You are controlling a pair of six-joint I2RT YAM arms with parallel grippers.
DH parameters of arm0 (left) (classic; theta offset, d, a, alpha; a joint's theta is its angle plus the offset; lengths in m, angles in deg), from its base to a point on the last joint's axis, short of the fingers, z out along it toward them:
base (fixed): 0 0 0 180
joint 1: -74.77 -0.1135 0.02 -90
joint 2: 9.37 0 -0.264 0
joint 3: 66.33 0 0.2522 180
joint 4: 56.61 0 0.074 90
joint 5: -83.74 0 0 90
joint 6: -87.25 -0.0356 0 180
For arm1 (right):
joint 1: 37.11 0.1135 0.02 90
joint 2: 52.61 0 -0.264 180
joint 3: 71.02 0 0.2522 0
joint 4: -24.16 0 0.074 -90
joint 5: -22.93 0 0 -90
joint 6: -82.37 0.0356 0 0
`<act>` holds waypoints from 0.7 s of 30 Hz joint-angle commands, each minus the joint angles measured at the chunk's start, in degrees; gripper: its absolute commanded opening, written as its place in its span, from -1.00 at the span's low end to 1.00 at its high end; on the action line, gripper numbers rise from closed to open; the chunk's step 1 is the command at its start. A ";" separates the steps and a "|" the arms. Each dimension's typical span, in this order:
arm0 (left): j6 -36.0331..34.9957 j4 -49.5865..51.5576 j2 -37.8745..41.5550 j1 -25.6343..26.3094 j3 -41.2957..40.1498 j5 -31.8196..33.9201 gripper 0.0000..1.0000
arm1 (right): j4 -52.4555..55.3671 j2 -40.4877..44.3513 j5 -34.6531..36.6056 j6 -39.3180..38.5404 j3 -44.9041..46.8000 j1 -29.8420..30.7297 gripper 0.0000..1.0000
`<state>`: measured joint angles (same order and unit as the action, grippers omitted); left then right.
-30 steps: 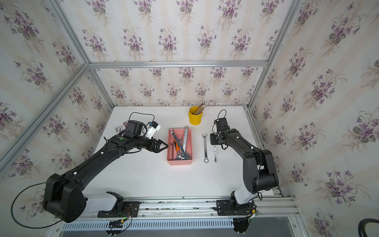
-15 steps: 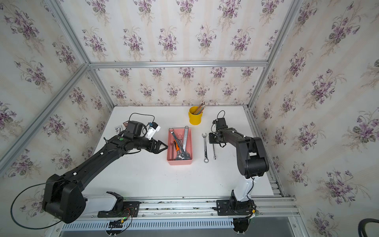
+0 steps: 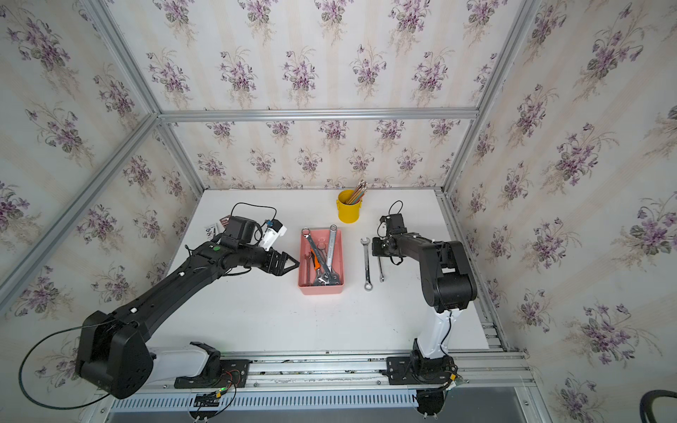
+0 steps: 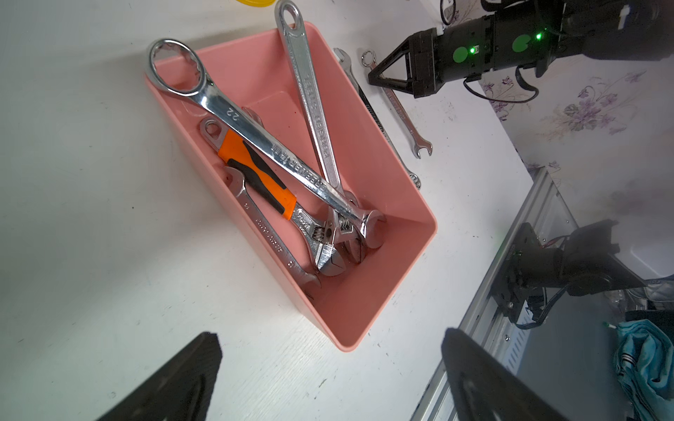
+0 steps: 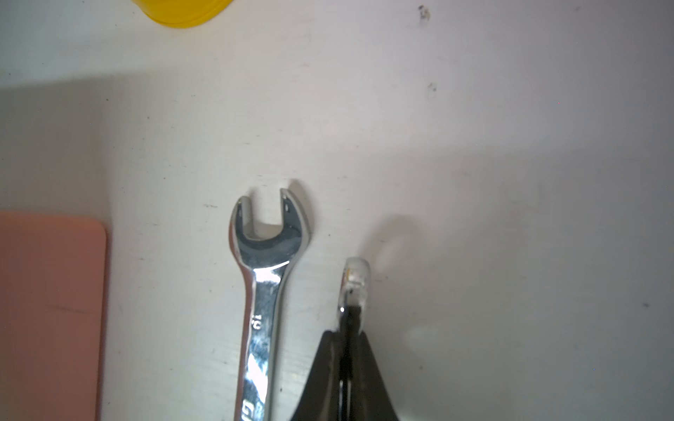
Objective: Take out the wrench from the storage box
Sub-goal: Place the wrench at the center of the board.
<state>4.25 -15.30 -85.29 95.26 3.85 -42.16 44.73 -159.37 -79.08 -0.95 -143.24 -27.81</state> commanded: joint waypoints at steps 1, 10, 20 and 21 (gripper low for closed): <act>-1.06 0.43 0.24 -0.09 0.43 0.26 0.98 | 1.71 -0.23 2.56 0.96 1.25 -0.20 -0.74; -1.81 1.27 -0.28 -0.02 1.71 0.14 0.98 | 3.56 2.46 7.64 0.57 1.94 -0.18 -0.56; -2.60 1.97 -0.90 -0.31 2.99 0.06 0.98 | 9.28 11.53 8.20 3.78 0.60 0.81 -0.37; -2.63 2.07 -0.85 -0.38 3.06 0.13 0.98 | 10.38 12.80 8.79 4.33 0.25 1.65 -0.35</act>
<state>2.72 -13.66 -86.10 95.04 6.37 -42.16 51.49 -148.69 -71.71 1.41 -142.19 -27.30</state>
